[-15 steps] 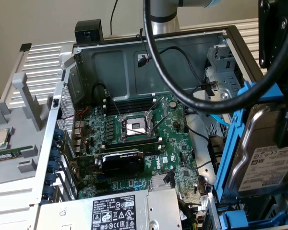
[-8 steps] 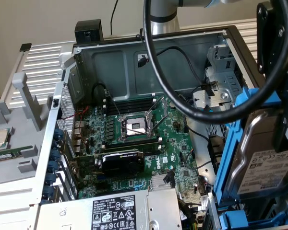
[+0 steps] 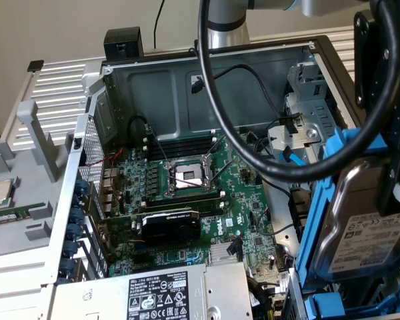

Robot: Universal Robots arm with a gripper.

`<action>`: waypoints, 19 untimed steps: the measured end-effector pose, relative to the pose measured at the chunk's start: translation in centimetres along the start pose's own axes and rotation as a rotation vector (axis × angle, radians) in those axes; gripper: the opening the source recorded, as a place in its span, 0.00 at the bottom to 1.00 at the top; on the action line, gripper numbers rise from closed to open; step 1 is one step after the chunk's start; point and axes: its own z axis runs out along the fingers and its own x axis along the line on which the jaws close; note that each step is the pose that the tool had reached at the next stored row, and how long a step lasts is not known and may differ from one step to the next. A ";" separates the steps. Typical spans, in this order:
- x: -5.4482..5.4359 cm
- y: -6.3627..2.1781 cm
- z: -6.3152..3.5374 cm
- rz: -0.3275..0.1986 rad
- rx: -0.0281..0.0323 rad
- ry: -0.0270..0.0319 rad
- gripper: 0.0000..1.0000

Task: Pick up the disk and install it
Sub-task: 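Insert the disk into the insertion slot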

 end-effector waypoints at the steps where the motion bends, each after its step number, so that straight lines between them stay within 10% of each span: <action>1: 0.0 0.01 0.04 0.000 0.0000 0.0000 0.37; 19: 0.0 0.16 1.12 0.000 0.0000 -0.0001 0.37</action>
